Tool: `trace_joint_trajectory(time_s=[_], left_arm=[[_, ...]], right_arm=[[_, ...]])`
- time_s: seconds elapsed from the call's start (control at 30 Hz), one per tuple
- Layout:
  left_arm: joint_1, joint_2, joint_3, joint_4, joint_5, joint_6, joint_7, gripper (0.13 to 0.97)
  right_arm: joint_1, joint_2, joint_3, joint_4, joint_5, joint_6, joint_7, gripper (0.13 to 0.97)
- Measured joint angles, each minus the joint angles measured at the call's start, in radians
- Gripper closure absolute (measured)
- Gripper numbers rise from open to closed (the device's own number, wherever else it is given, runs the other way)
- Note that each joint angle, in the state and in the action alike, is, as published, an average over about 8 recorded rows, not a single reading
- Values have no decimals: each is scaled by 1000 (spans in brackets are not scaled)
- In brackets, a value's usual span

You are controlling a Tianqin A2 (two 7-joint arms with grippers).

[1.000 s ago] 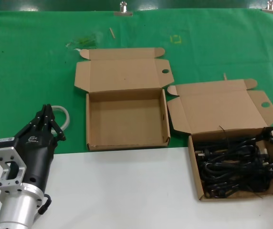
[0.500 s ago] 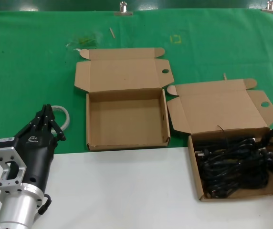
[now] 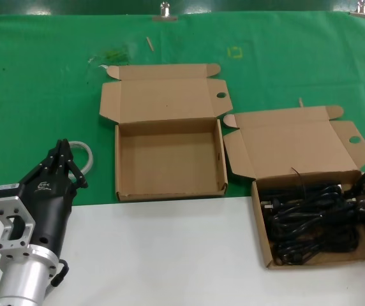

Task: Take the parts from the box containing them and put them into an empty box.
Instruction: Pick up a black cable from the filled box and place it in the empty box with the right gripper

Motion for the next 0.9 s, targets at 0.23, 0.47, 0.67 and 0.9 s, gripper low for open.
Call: trace_joint_trajectory(time_s=[0.23,0.47,0.67,0.9], left_arm=[[0,0,0,0,0,0,0,941],[0,0,0,0,0,0,0,941],[0,0,0,0,0,0,0,941],[0,0,0,0,0,0,0,941]], right_arm=[[4,18,8,42,7,-21,27,836],[19,30,24,81,21,-38,59,836],[46,25,35,90,30,-43,81,837],[71,-9,37,85,30,-24,99,837]])
